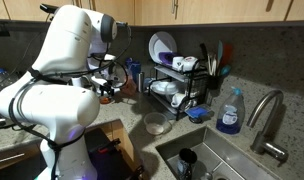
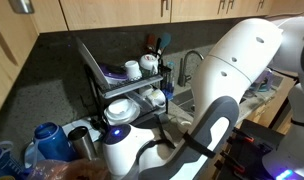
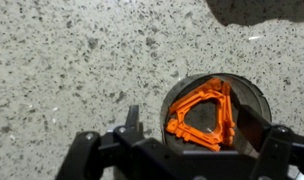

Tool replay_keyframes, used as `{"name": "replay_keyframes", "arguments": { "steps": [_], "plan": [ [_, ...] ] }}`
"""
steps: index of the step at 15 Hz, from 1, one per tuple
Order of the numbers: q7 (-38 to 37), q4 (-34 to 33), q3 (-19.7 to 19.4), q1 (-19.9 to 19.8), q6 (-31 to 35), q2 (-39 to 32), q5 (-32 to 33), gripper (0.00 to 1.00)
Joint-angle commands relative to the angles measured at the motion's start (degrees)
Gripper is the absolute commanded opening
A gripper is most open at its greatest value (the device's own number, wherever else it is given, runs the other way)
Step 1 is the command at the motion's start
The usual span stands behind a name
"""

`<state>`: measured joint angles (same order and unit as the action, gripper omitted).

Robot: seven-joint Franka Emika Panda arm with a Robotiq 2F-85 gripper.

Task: Get the black bowl and put it on top of the white bowl on the lower level of the plate dryer

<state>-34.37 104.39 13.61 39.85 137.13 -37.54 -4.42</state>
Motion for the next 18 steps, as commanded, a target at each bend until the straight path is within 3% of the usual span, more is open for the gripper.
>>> {"name": "replay_keyframes", "arguments": {
  "steps": [1,9,10,12,18],
  "plan": [
    [-3.14,-4.0,-2.6,2.4,-1.98,-3.1,0.35,1.0],
    [-6.02,-5.99,-4.51,4.17,-2.01,-5.98,0.19,0.98],
    [-6.48,-5.95,-4.62,4.28,-1.97,-5.9,0.25,0.74],
    [-6.79,-5.75,-5.11,4.73,-2.07,-5.43,0.61,0.68],
    [-6.95,-6.26,-5.63,5.43,-2.58,-5.24,0.63,0.22]
  ]
}}
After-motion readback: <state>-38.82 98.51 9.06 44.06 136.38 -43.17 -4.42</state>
